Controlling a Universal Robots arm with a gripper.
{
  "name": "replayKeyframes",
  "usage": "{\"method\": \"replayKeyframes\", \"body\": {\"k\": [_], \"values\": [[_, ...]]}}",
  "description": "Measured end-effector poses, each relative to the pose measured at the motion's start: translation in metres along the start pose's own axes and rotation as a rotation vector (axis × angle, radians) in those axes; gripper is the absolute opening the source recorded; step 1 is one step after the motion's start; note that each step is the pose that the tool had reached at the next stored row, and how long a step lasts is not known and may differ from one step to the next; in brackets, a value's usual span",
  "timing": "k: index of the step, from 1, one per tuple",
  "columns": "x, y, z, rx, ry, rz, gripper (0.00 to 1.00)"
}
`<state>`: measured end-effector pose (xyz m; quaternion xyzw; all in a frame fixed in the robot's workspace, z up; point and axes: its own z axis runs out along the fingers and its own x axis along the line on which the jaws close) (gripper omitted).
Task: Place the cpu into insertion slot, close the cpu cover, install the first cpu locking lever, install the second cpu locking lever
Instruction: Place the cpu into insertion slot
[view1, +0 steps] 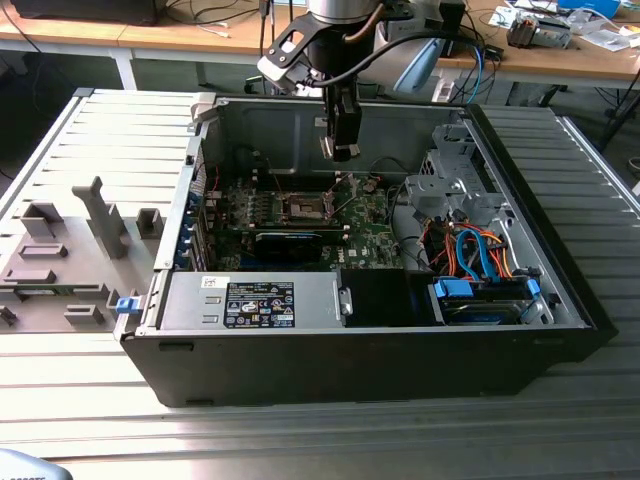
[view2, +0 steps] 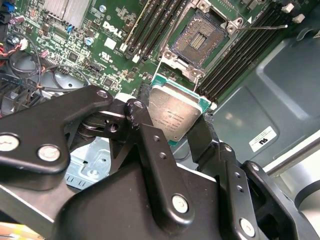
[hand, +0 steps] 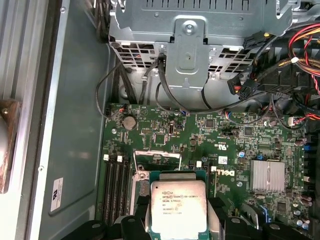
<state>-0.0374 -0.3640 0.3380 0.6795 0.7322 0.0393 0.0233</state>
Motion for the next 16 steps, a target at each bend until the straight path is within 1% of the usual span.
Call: {"method": "replayKeyframes", "body": {"k": [16], "values": [[0.0,0.0,0.0,-0.0005,-0.0021,0.024,0.55]]}}
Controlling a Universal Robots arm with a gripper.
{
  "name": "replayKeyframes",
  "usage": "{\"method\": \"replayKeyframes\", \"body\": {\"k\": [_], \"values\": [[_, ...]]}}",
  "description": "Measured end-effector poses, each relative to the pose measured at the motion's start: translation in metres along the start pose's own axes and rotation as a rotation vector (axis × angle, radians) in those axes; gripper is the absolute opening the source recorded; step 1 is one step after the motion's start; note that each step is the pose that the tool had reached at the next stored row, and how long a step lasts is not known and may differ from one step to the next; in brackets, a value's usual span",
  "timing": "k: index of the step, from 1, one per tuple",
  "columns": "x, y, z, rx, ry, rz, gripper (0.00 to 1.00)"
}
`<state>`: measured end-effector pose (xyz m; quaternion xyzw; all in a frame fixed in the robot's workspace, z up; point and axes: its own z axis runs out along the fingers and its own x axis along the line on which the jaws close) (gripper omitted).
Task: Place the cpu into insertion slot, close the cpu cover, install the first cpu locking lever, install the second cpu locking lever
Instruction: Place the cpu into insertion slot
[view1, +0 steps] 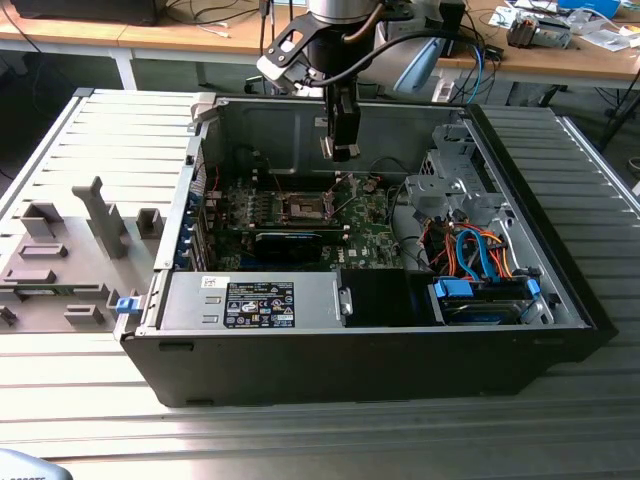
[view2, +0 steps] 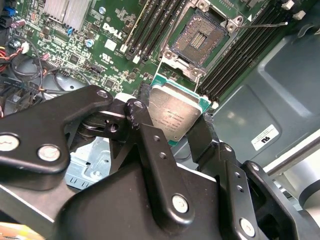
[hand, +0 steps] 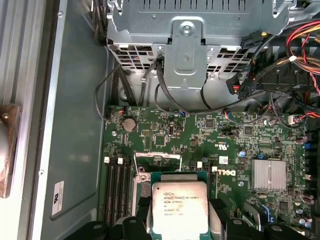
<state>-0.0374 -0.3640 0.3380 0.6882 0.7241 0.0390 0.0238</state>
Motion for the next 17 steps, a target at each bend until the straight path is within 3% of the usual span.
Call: {"method": "replayKeyframes", "body": {"k": [17], "values": [[0.0,0.0,0.0,-0.0003,-0.0018,0.019,0.55]]}}
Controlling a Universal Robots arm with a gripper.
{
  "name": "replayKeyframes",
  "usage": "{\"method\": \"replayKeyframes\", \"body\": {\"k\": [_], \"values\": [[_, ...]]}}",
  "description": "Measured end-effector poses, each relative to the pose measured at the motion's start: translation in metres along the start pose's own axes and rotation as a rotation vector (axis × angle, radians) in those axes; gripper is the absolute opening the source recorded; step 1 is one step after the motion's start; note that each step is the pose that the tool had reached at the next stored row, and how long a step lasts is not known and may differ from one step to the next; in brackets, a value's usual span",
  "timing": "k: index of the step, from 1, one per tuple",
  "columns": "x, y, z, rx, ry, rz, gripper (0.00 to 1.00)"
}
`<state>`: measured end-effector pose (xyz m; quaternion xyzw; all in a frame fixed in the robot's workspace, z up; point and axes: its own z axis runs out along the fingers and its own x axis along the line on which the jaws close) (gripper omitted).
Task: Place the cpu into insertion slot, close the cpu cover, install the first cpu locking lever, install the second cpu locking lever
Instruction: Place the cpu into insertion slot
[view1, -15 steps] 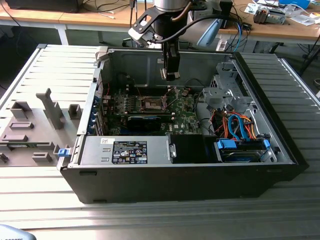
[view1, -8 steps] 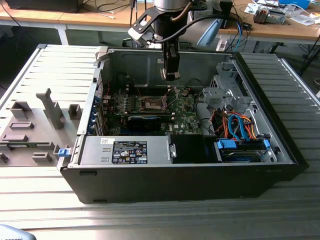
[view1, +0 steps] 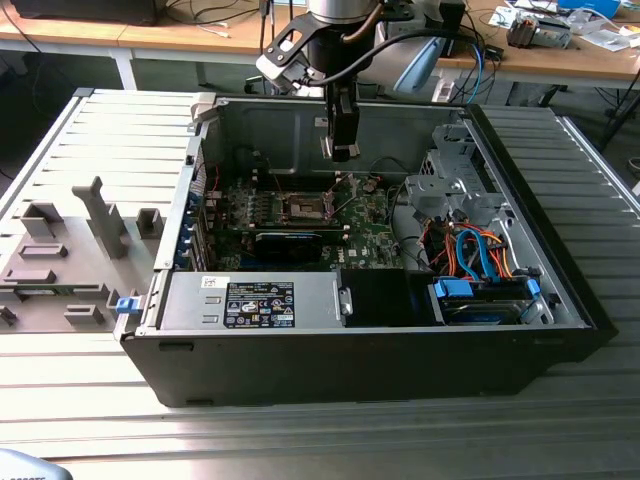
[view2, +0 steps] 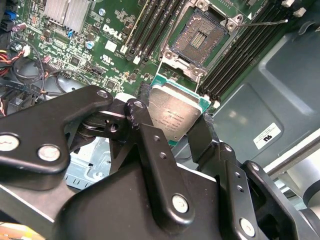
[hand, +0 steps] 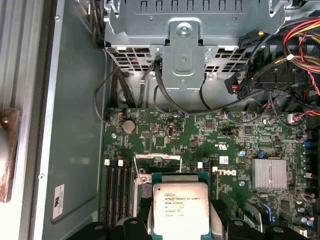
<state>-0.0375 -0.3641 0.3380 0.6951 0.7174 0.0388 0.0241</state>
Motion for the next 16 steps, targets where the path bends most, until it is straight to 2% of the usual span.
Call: {"method": "replayKeyframes", "body": {"k": [16], "values": [[0.0,0.0,0.0,-0.0002,-0.0006,0.007,0.55]]}}
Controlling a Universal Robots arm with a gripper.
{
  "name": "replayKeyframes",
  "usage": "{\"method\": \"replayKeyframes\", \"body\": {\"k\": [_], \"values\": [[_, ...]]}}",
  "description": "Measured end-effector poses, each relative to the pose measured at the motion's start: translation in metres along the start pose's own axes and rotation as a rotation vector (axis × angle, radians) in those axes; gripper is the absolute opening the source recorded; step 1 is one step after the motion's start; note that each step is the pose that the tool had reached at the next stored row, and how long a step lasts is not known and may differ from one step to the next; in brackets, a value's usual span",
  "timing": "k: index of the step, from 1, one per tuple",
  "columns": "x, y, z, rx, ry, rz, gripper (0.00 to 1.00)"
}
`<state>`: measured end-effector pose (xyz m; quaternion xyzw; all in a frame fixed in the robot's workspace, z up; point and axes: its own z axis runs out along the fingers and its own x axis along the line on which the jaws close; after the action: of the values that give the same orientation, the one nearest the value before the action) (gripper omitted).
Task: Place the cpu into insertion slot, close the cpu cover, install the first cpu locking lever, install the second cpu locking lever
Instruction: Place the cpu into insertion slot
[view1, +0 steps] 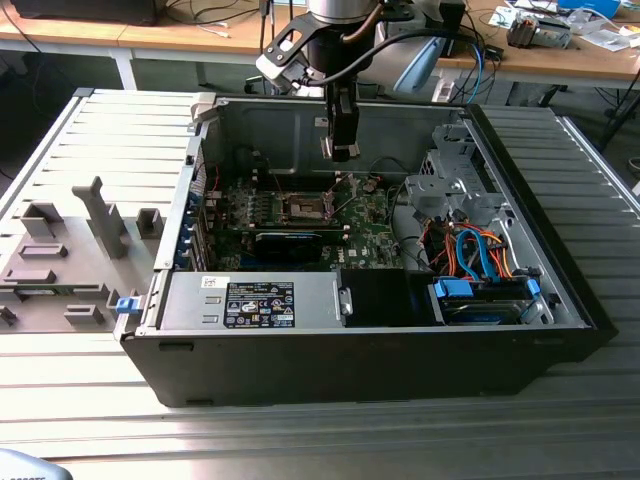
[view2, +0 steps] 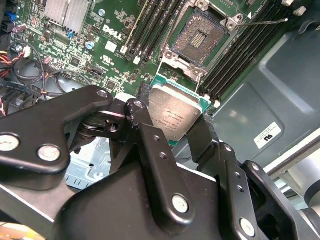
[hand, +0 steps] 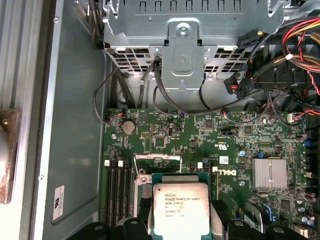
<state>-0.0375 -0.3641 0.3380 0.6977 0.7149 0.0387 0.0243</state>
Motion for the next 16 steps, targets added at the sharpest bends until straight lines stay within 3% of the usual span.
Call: {"method": "replayKeyframes", "body": {"k": [16], "values": [[0.0,0.0,0.0,-0.0003,-0.0011,0.012,0.55]]}}
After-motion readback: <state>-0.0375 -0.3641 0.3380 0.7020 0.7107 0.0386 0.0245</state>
